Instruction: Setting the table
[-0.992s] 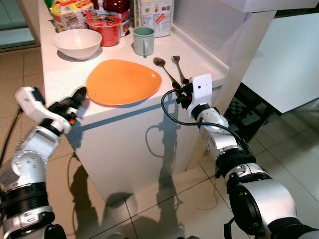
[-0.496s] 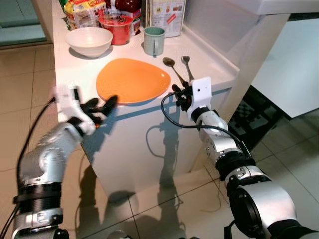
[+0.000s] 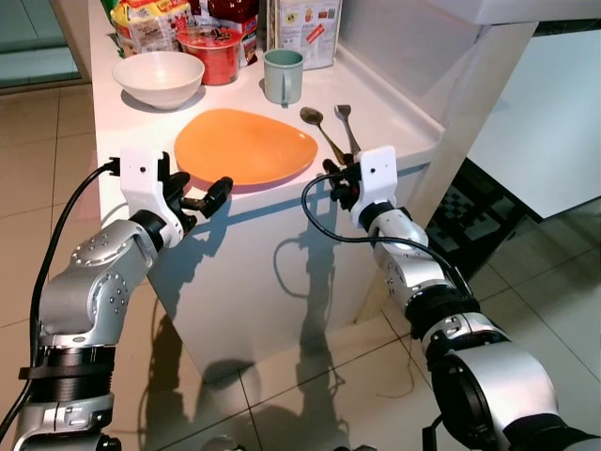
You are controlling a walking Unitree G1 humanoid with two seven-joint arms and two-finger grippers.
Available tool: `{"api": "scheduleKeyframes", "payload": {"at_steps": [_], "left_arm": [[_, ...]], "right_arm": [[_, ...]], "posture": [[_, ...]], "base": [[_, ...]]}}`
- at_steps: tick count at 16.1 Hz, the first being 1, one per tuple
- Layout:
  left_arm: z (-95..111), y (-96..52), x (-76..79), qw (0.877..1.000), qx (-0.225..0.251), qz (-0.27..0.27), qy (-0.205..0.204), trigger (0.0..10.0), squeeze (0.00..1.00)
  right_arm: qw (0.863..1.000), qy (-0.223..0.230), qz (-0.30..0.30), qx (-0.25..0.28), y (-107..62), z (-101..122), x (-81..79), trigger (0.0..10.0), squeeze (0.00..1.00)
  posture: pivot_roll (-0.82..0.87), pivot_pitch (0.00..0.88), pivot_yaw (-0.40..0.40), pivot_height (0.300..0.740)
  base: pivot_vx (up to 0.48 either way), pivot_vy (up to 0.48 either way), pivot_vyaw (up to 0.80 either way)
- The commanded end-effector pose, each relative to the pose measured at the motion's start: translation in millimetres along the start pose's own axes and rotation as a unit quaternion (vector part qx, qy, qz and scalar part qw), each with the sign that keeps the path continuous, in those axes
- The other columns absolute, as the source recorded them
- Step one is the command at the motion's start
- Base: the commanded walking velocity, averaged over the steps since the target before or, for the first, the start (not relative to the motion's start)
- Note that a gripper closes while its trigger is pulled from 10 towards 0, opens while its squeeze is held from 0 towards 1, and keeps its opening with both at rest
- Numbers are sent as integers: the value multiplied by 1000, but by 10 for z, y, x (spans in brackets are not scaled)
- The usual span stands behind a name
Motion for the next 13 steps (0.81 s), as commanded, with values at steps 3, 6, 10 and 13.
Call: {"api": "scheduleKeyframes", "payload": {"at_steps": [3,6,10,13], "left_arm": [[-7,4,-33,1000,0,7,-22,10000,0],[-33,32,-26,999,-6,10,-30,10000,0],[-36,72,-21,997,-2,12,-82,10000,0],[-62,108,-29,991,-11,16,-135,10000,0]], "right_arm": [[1000,-6,-2,-2,-10,-12,21,10000,0],[1000,-5,-2,-1,-4,-2,18,10000,0],[1000,-5,-3,0,-3,1,20,10000,0],[1000,-4,-4,0,-3,0,20,10000,0]], "posture": [[200,65,-42,740],[198,64,-41,740],[197,63,-40,740],[196,63,-38,740]], "base": [[0,0,0],[0,0,0],[0,0,0],[0,0,0]]}}
Point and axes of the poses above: a point about 5 cm out from each wrist's last joint towards the gripper, its own y axis pointing out of the wrist towards the gripper, its own z axis along the axis of the wrist's last joint, x = y × z, the point moved 3 cm from there along y, pointing out of the wrist towards the gripper, and after that the axes turned 4 degrees about y, right-handed, at the moved point
